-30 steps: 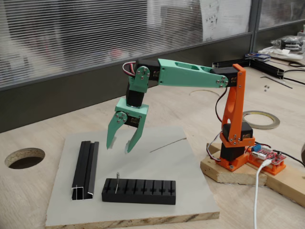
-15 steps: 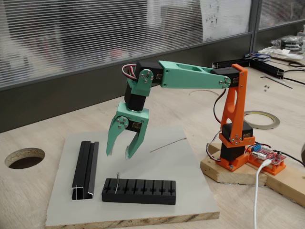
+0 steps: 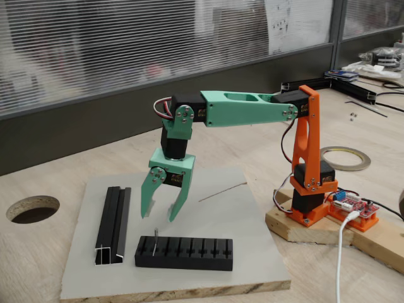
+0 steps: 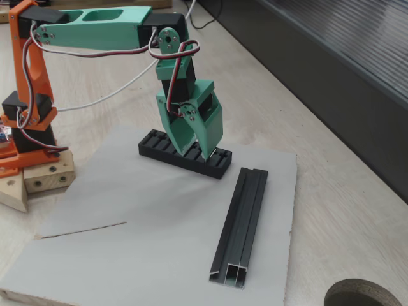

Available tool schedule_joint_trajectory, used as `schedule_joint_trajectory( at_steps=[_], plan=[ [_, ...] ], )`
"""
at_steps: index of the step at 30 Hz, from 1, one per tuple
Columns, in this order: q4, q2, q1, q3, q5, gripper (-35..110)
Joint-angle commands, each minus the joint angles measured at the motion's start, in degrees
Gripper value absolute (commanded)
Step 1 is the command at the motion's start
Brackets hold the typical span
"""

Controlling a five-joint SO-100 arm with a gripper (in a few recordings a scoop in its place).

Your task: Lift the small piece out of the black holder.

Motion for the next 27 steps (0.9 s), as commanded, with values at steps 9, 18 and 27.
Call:
schedule_joint_trajectory(
  at_steps=[9, 18, 27],
  plan=[
    [-0.5, -3.9, -1.3, -0.9, 1.4, 33],
    [-5.7, -4.7, -1.3, -2.6, 1.5, 33],
    [-5.0, -4.7, -1.2, -2.4, 1.5, 33]
  ],
)
